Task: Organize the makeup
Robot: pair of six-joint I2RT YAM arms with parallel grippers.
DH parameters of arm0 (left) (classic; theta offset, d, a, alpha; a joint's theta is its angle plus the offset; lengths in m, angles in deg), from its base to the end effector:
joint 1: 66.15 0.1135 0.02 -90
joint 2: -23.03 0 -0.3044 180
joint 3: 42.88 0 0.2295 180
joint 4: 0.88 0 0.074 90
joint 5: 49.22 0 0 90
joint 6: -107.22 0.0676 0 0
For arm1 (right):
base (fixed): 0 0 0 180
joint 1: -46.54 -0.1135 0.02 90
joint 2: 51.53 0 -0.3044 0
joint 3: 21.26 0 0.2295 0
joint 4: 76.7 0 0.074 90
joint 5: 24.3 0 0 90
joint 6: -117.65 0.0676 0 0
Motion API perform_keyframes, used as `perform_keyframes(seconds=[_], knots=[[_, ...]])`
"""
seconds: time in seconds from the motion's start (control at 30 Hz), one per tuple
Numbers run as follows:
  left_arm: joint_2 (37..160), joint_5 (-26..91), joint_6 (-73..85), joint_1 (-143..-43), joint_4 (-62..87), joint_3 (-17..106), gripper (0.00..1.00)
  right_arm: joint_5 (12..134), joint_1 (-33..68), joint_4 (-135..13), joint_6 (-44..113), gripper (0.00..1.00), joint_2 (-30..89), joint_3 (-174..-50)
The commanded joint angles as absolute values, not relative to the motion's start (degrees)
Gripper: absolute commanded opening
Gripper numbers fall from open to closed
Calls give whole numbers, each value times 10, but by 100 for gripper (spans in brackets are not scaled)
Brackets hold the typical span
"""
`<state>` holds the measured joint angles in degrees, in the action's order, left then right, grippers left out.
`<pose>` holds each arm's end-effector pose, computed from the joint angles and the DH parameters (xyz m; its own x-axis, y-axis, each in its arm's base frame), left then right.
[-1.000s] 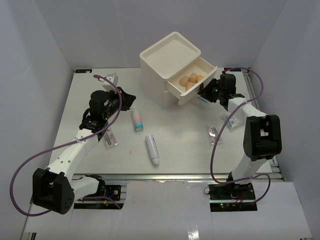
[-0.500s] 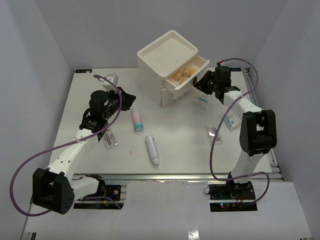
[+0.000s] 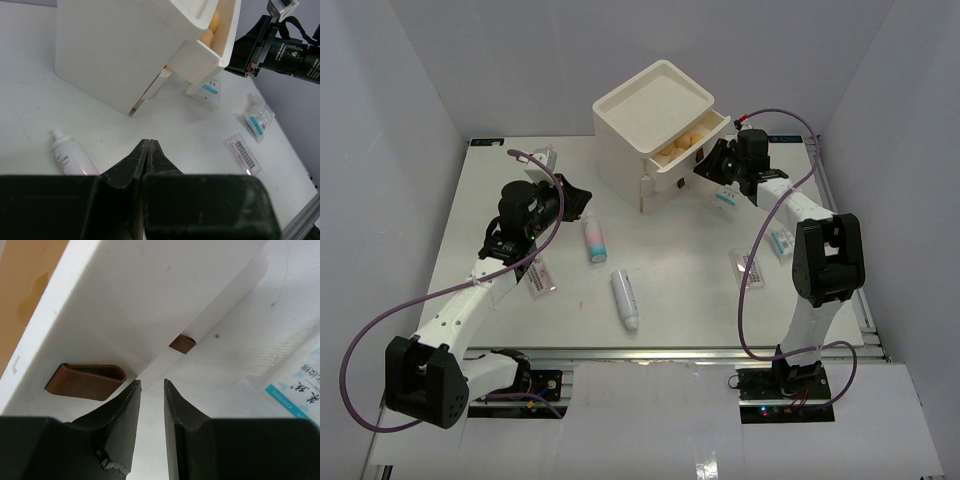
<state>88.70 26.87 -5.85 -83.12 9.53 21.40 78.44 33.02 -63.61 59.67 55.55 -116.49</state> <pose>0.2446 -0.0916 0.3567 -0.3792 -0.2820 -0.8813 0.3911 0.8144 -0.4288 0.4446 0.1222 0.2983 -0.5716 0.3945 -0.7195 -0.1408 0.8167 0.5596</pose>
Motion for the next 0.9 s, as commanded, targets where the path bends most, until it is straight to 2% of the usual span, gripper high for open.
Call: perform_keyframes(seconds=[0.0, 0.47, 0.87], knots=[[882, 270, -54, -828, 90, 213, 14, 807, 329, -688, 575, 31, 540, -1204], [894, 272, -51, -828, 90, 214, 14, 918, 319, -705, 528, 30, 617, -1303], [898, 269, -48, -828, 91, 214, 15, 1026, 329, -774, 500, 35, 637, -1286]])
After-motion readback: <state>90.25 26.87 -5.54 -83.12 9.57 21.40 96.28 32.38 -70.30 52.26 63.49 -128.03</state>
